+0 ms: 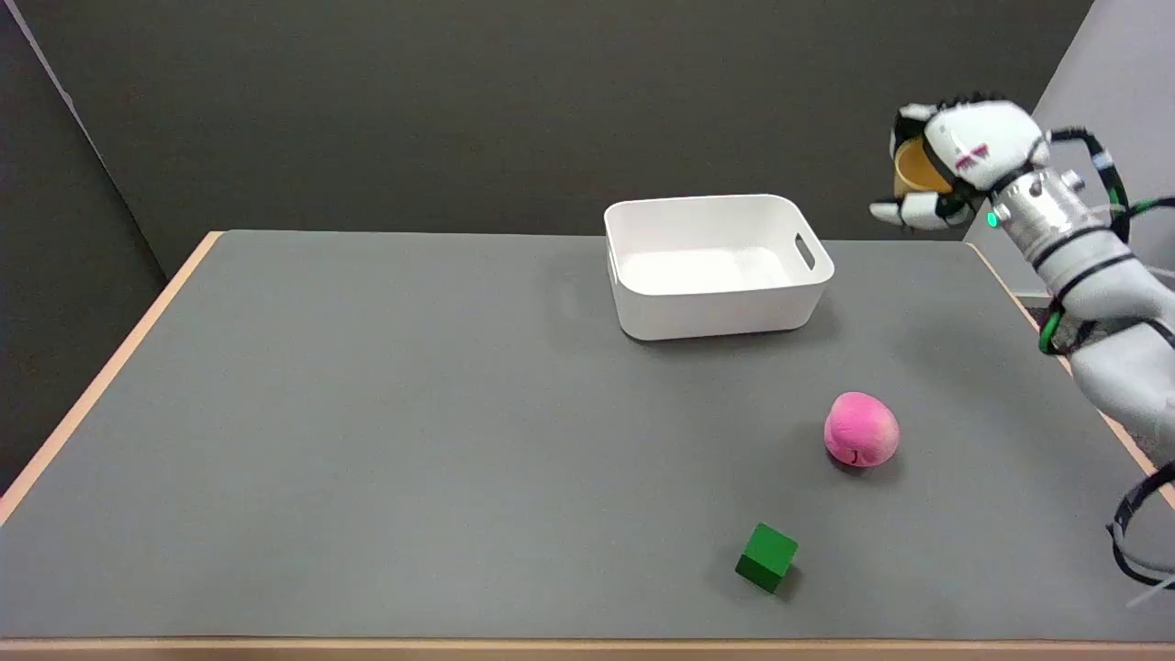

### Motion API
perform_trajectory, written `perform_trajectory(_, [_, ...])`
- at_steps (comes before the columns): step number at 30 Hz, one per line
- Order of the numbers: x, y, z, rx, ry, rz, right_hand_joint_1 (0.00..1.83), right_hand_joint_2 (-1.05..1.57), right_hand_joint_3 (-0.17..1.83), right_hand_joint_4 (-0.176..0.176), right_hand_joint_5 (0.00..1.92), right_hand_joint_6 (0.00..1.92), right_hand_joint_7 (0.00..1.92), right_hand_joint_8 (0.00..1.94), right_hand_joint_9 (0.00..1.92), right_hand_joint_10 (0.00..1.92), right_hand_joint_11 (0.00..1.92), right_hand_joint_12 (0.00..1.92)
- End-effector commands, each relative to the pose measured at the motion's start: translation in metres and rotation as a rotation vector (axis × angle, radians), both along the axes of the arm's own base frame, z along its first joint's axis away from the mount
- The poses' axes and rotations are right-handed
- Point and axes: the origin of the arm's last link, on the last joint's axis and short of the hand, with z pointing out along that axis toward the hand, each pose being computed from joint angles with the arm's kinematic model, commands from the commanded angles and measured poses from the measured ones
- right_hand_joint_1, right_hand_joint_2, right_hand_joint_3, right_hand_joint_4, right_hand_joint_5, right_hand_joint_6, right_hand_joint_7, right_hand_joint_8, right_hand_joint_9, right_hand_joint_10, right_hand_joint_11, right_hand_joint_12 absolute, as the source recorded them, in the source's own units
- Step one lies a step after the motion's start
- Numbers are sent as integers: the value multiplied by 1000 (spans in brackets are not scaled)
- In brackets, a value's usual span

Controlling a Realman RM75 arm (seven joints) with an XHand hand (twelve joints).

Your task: Place the yellow cup into the white box.

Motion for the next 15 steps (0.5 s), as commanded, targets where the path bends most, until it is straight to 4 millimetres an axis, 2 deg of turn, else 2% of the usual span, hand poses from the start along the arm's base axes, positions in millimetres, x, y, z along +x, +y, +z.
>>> perform_trajectory(1, [68, -40, -124, 301, 141, 199, 1348, 1118, 207, -176, 603, 1586, 897, 1209, 741, 1402, 937, 1921])
perform_trajectory(8, [25, -91, -173, 364, 6, 129, 1347, 1128, 190, -176, 602, 1598, 892, 1208, 739, 1402, 916, 1921])
perform_trajectory(15, [-36, -132, -192, 344, -125, -5, 1346, 1141, 168, -176, 598, 1606, 889, 1202, 733, 1406, 920, 1921])
